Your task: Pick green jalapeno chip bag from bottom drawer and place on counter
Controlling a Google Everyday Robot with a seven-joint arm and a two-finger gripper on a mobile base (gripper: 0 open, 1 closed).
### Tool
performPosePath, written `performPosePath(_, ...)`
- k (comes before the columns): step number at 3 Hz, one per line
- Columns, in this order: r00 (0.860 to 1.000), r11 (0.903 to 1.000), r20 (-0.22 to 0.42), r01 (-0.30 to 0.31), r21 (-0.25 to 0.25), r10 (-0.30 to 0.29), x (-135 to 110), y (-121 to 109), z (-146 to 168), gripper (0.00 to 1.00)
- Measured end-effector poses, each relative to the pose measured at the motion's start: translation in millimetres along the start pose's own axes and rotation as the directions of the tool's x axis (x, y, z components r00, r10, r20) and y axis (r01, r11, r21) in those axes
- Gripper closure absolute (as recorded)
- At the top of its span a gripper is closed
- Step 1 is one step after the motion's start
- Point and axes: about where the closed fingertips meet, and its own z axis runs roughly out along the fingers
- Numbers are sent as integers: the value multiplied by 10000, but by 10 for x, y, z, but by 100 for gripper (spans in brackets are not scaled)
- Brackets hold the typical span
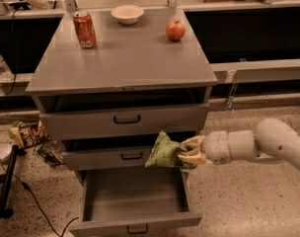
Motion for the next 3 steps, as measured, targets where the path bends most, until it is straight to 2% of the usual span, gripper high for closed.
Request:
performPosePath(1, 9958, 9966, 524, 735, 363, -753, -814, -51, -426, 100)
performPosePath(2, 9818, 9859, 1149, 1414, 897, -1513, -1782, -263, -890, 100)
performPosePath(3, 9818, 9859, 1150, 1415, 896, -1513, -1782, -263, -890, 100)
